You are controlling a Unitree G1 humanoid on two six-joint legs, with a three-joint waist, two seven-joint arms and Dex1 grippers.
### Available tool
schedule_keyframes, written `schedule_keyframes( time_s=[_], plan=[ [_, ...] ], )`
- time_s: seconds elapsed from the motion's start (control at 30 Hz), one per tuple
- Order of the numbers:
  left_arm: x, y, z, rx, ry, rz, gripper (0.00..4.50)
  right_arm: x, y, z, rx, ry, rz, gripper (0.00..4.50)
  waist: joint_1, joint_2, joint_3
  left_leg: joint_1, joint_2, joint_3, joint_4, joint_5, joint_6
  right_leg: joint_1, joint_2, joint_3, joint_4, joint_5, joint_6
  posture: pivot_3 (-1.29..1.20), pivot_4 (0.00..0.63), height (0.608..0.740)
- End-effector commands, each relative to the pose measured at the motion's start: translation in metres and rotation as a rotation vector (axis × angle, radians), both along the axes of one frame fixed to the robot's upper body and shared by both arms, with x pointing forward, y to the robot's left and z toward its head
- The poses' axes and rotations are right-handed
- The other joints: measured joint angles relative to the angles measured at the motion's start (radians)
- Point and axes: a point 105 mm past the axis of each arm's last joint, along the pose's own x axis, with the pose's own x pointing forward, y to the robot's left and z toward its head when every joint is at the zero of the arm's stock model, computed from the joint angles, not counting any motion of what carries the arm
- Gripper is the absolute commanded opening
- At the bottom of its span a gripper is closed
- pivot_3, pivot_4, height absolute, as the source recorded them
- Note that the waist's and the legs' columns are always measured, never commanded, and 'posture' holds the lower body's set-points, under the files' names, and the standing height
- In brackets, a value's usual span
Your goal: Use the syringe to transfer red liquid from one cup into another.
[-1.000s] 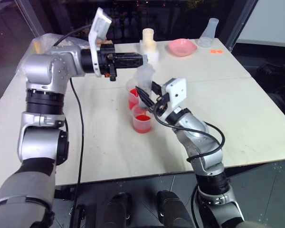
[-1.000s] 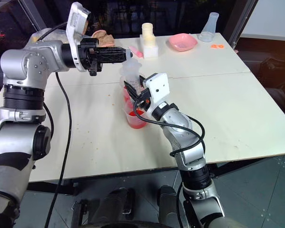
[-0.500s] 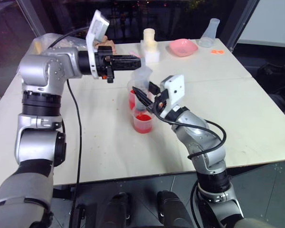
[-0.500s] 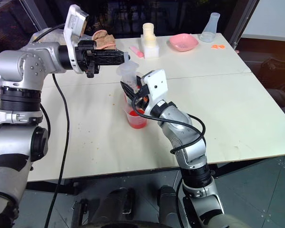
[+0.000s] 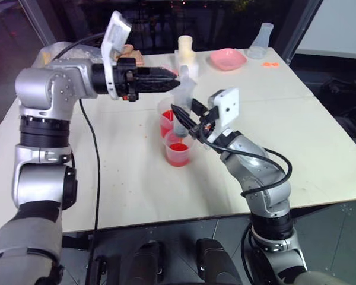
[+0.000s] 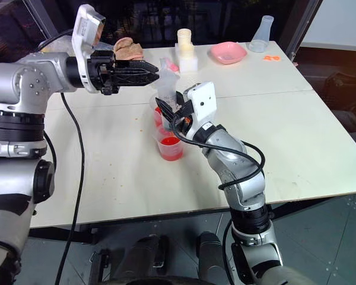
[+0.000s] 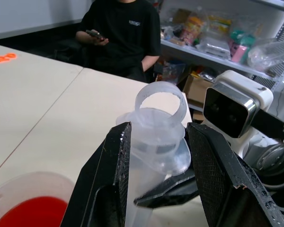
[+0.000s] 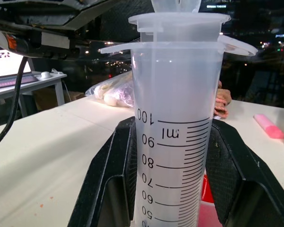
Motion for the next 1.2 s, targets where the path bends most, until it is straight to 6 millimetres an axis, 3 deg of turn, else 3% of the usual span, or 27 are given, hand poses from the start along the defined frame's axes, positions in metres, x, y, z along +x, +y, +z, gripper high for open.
schedule_keyframes(
  time_s=[0.03,0.27,0.43,0.5,0.63,0.77,0.83,1.0,1.13,1.2],
  plan=[
    [0.003,0.021,0.009,-0.005,-0.044,0.088,2.01,-0.019,0.0,0.037,0.063,-0.141,0.025,1.43,0.0,-0.001,0.0,0.0,0.0,0.0,0.0,0.0,0.0,0.0,0.0,0.0,0.0,0.0,0.0,0.0,0.15,0.74],
    [-0.006,0.044,0.013,-0.06,-0.057,0.165,2.01,-0.016,-0.006,0.044,0.103,-0.095,0.025,1.43,0.002,-0.001,0.0,0.0,0.0,0.0,0.0,0.0,0.0,0.0,-0.001,0.0,0.0,0.0,0.0,0.0,0.15,0.74],
    [-0.02,0.039,-0.002,-0.086,-0.016,0.139,2.01,-0.006,-0.016,0.05,0.117,0.002,0.012,1.43,0.006,-0.001,0.0,0.0,0.0,-0.001,0.0,0.0,0.0,0.0,-0.003,0.001,0.0,0.0,0.0,0.0,0.15,0.74],
    [-0.024,0.034,-0.014,-0.063,0.001,0.129,2.01,0.004,-0.026,0.049,0.053,0.052,-0.046,1.43,0.006,-0.001,0.0,0.0,0.0,-0.001,0.0,0.0,0.0,0.0,-0.003,0.001,0.0,0.0,0.0,0.0,0.15,0.74],
    [-0.033,0.027,-0.024,-0.057,0.025,0.105,2.01,0.019,-0.054,0.065,0.088,0.174,-0.087,1.43,0.007,-0.001,0.0,0.0,0.0,-0.001,0.0,0.0,0.0,0.0,-0.004,0.001,-0.001,0.0,-0.001,0.0,0.15,0.74],
    [-0.04,0.023,-0.035,-0.063,0.049,0.095,2.01,0.058,-0.099,0.066,-0.044,0.489,-0.336,1.43,0.007,0.0,0.0,0.0,0.0,-0.001,-0.001,0.0,0.0,0.0,-0.004,0.0,-0.002,0.001,-0.002,0.0,0.15,0.74],
    [-0.041,0.02,-0.038,-0.067,0.052,0.097,2.01,0.066,-0.116,0.065,-0.108,0.603,-0.428,1.43,0.006,0.0,0.0,0.0,0.0,0.0,-0.002,0.0,0.0,0.0,-0.005,0.001,-0.003,0.0,-0.003,0.0,0.15,0.74],
    [-0.043,0.013,-0.042,-0.082,0.067,0.099,2.01,0.081,-0.133,0.049,-0.15,0.825,-0.493,1.43,0.001,0.0,0.0,0.0,0.001,0.001,-0.004,0.0,0.0,0.0,-0.005,0.0,-0.005,-0.001,-0.005,0.0,0.15,0.74],
    [-0.044,0.015,-0.049,-0.098,0.098,0.103,2.01,0.093,-0.121,-0.017,-0.377,1.081,-0.505,1.43,-0.006,0.0,0.0,0.0,0.001,0.003,-0.004,0.0,0.0,0.0,-0.004,0.001,-0.005,-0.001,-0.005,0.0,0.15,0.74],
    [-0.044,0.015,-0.051,-0.096,0.094,0.115,2.01,0.095,-0.115,-0.036,-0.443,1.113,-0.472,1.43,-0.006,0.0,0.0,0.001,0.002,0.003,-0.004,0.0,0.0,0.0,-0.004,0.001,-0.004,-0.001,-0.005,0.0,0.15,0.74]
  ],
)
